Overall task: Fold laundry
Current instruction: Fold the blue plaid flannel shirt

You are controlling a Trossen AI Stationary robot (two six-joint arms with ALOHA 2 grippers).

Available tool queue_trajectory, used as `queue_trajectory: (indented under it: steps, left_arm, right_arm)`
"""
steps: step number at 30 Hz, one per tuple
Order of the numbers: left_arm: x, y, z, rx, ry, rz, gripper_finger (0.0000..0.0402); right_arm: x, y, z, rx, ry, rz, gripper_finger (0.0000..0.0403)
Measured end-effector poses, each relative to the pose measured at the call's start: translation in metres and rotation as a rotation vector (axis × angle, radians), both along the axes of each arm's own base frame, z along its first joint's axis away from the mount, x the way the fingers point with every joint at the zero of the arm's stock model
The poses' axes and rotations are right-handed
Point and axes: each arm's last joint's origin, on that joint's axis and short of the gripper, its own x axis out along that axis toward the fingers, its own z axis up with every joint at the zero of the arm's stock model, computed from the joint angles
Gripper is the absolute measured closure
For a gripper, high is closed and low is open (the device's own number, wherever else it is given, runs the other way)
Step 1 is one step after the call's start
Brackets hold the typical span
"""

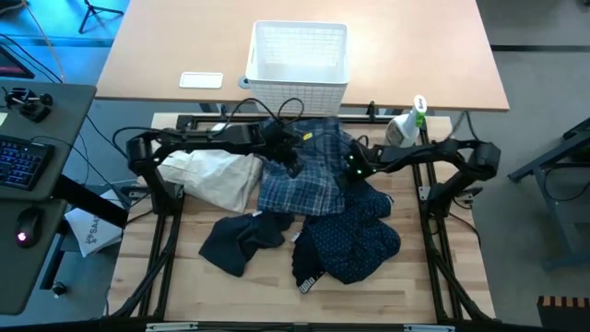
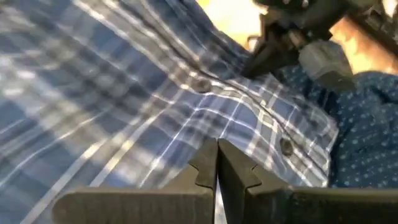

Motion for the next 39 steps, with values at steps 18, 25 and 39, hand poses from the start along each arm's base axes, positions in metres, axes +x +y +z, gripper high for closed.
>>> queue_trajectory:
  steps: [18,25,39]
  left_arm:
    - [0.018,-0.008,-0.084,-0.304,0.203,-0.204,0.0401]
    - [0.009,-0.039,-0.086,-0.189,0.414,-0.215,0.0401]
    - [-0.008,0.001,-0.023,-0.164,0.159,0.012,0.0401]
  right_arm:
    - [-0.01,-0.028,0.044,-0.246,-0.206,-0.1,0.0403]
    - [-0.006,-0.019,-0.006,-0.114,0.039,-0.015,0.0403]
    - [0.005,-0.016,0.065,-0.228,-0.368,-0.014,0.0403]
